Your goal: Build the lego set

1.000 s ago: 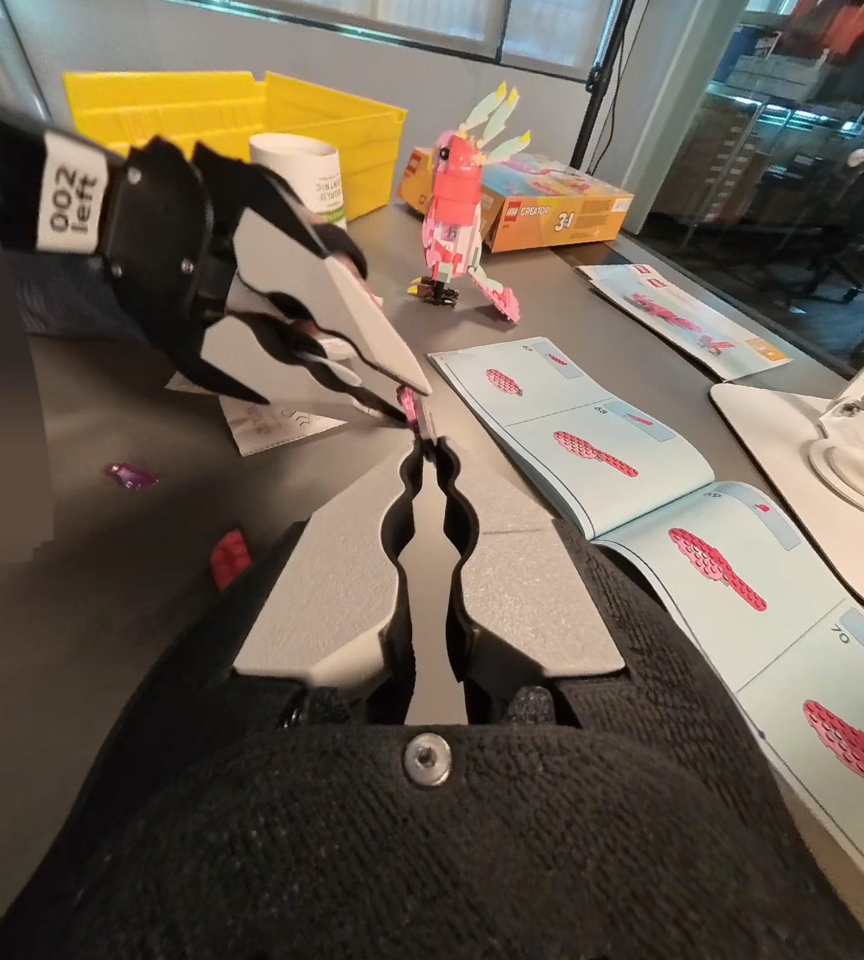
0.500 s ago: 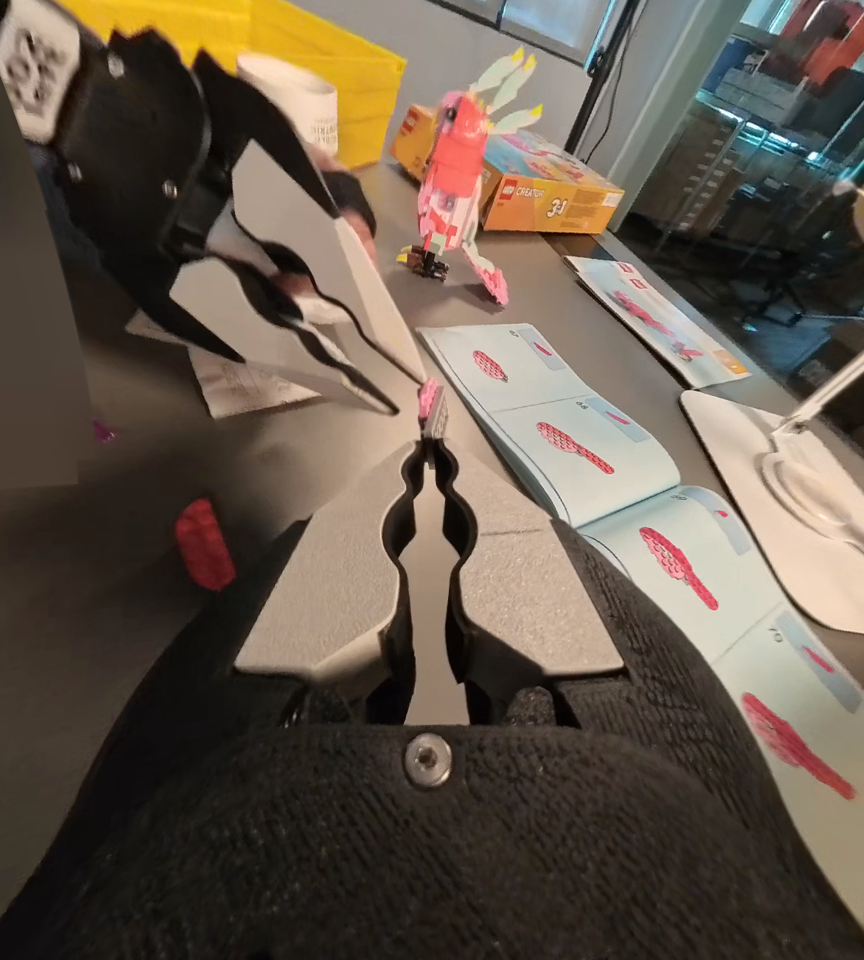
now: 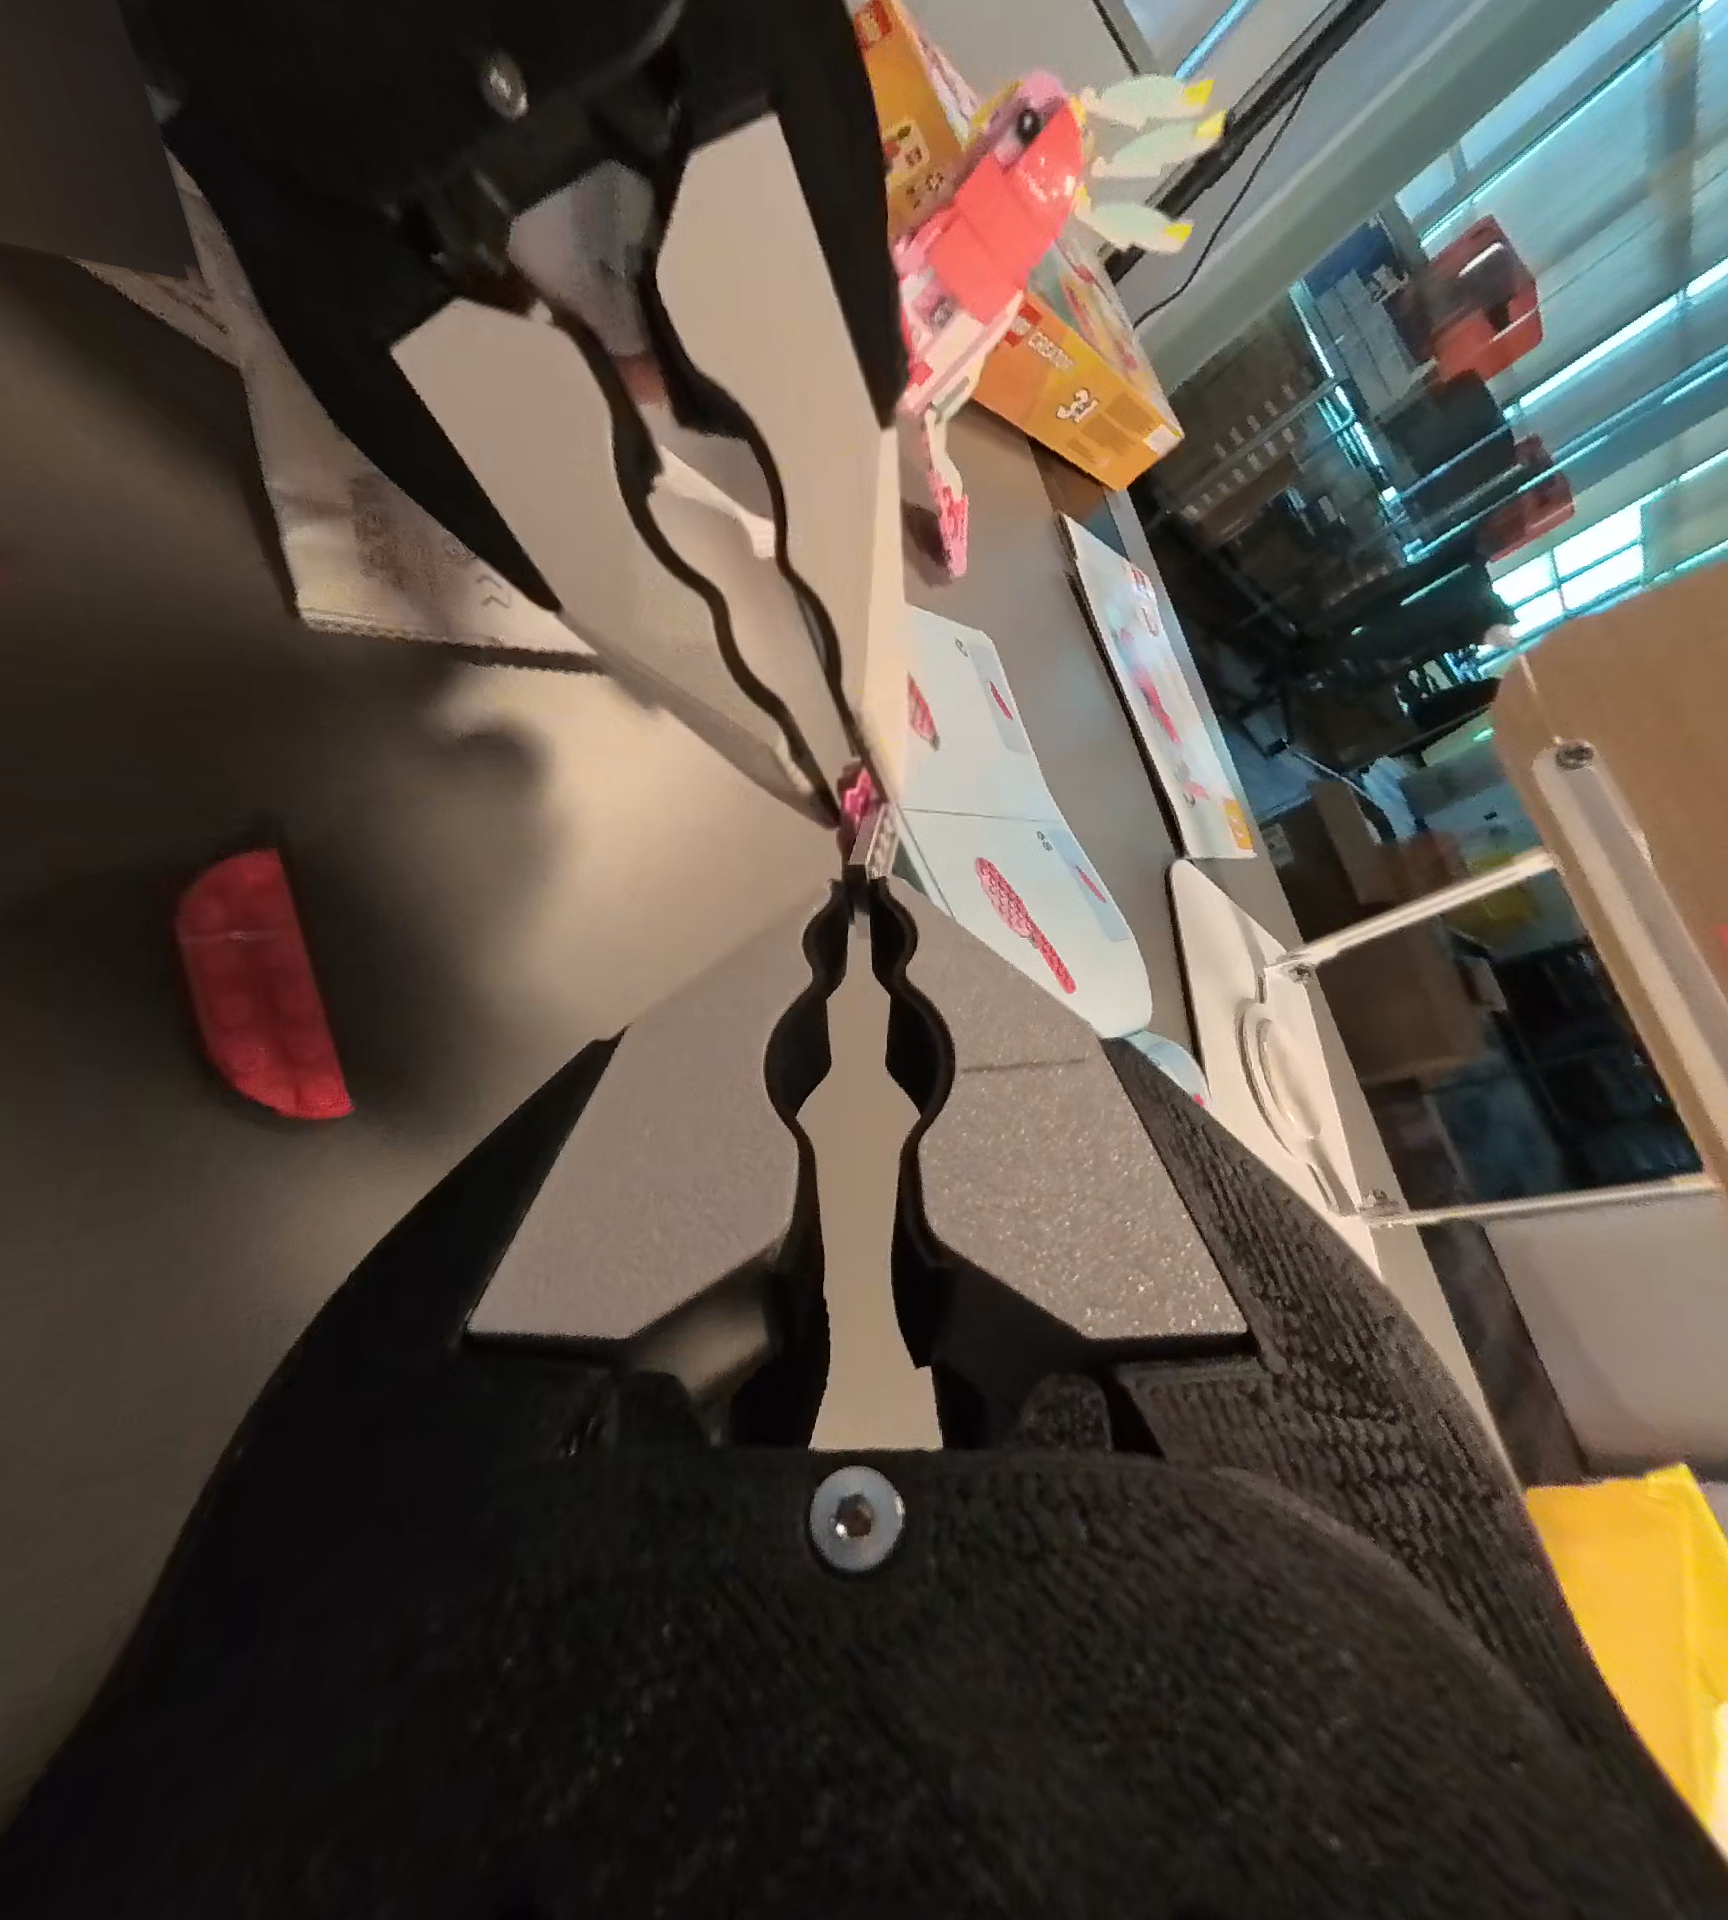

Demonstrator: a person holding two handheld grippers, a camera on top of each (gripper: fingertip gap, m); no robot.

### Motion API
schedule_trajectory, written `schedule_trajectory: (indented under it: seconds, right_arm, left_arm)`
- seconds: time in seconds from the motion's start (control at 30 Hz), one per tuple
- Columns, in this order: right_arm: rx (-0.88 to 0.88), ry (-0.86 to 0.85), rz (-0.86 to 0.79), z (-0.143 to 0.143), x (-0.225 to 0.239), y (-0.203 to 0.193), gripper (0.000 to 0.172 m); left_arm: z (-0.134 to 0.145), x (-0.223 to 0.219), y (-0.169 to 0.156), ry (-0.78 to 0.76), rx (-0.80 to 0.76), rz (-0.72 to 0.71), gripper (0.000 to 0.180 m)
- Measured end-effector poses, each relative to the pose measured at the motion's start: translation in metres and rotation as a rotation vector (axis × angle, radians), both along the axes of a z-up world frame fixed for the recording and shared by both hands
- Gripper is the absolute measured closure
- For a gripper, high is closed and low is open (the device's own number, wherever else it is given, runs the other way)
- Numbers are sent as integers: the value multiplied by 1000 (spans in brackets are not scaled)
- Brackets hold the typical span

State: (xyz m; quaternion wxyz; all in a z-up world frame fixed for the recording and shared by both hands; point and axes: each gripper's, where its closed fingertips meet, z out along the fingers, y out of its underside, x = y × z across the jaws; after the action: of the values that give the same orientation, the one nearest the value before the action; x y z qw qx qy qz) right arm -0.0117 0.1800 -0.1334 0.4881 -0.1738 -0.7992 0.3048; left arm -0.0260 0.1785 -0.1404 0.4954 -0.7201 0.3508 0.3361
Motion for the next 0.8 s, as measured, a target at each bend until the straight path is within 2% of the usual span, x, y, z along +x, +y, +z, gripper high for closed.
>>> schedule_trajectory:
  seconds: [0.27, 0.53, 0.63, 0.8]
  right_arm:
    - [47, 12, -32, -8, -5, 1, 168]
    - [41, -18, -24, -13, -4, -1, 168]
    - [-61, -116, -77, -16, -6, 1, 169]
    - [-307, -102, -91, 4, -9, 3, 168]
  left_arm:
    - [-9, -4, -1, 84, -52, 6, 176]
    - [-15, -3, -2, 88, -89, -17, 177]
    - [-19, -5, -2, 119, -115, -12, 177]
    - [-1, -6, -1, 247, -15, 24, 177]
